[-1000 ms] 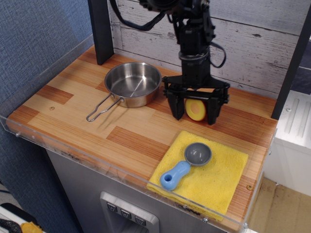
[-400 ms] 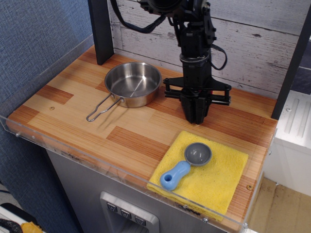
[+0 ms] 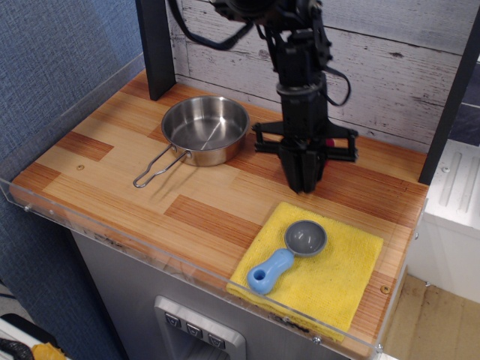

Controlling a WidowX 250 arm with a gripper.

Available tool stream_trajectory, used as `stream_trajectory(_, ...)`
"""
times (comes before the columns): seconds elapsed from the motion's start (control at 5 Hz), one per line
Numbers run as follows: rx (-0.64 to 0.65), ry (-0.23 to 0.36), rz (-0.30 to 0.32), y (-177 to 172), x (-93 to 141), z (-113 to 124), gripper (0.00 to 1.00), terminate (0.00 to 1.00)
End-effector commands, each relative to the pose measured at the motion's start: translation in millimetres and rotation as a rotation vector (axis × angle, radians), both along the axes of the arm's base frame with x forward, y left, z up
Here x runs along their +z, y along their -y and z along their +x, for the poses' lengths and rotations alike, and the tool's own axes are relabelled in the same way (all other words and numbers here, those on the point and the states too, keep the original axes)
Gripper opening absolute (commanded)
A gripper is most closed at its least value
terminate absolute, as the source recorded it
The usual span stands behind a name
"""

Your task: Put the sweet potato in the pot

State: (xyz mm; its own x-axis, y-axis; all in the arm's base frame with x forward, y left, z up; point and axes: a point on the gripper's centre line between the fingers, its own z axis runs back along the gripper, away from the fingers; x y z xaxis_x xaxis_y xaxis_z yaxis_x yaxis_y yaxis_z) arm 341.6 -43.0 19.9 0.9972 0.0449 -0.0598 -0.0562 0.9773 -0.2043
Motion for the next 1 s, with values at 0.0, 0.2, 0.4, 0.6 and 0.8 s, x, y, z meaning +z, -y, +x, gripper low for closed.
stream_trajectory(0.0, -0.064, 0.102, -0.03, -14, 52, 7, 1.0, 0.0)
stream_trajectory(0.2, -0.063, 0.1, -0.056, -20, 51, 16, 1.0, 0.0)
stream_trajectory(0.4, -0.082, 0.086, -0.063, -22, 51, 29, 1.0, 0.0)
stream_trajectory(0.6, -0.109, 0.097, -0.077, -24, 42, 45, 1.0, 0.0)
stream_trajectory(0.8, -0.143, 0.057, -0.076, -14, 18, 56, 1.0, 0.0)
